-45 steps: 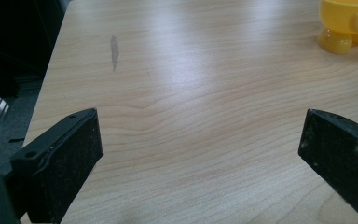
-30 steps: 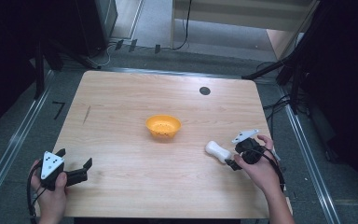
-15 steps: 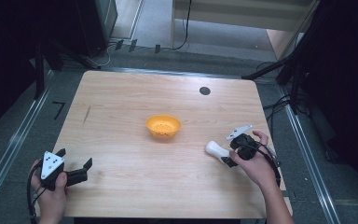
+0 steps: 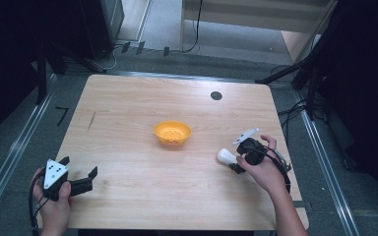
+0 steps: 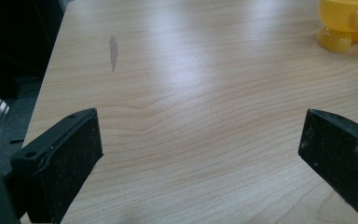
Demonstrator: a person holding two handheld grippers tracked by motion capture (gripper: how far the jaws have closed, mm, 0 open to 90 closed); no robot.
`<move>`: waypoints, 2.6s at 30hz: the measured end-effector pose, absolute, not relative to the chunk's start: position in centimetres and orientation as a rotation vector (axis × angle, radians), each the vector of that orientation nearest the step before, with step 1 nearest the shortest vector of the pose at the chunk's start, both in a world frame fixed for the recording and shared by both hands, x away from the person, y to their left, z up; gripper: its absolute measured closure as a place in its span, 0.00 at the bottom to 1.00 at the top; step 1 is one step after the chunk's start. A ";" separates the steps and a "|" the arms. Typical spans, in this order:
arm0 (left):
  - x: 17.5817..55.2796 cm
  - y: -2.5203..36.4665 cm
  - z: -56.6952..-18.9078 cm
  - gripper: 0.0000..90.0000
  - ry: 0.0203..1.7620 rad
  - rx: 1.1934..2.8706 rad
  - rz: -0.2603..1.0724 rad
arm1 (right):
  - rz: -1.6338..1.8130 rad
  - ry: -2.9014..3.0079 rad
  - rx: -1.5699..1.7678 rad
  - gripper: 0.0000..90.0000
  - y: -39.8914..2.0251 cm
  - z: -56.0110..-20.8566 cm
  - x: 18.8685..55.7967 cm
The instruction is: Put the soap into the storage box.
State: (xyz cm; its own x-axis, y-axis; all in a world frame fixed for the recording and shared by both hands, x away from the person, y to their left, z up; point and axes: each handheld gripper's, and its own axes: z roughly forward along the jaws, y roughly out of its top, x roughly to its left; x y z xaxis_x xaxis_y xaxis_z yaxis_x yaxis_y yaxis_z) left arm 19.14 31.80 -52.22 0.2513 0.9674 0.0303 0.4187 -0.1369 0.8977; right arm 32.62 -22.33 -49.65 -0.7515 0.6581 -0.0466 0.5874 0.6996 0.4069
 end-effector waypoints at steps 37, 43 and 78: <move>19.1 31.7 -52.2 0.00 1.284 1.706 0.845 | 0.418 2.846 1.058 0.50 -20.2 -50.8 34.2; 19.1 31.7 -52.2 0.00 1.286 1.708 0.847 | 0.420 2.860 1.029 0.51 -20.2 -50.9 34.2; 19.1 31.7 -52.2 0.00 1.282 1.707 0.843 | 0.401 2.881 0.873 0.56 -20.1 -49.7 34.6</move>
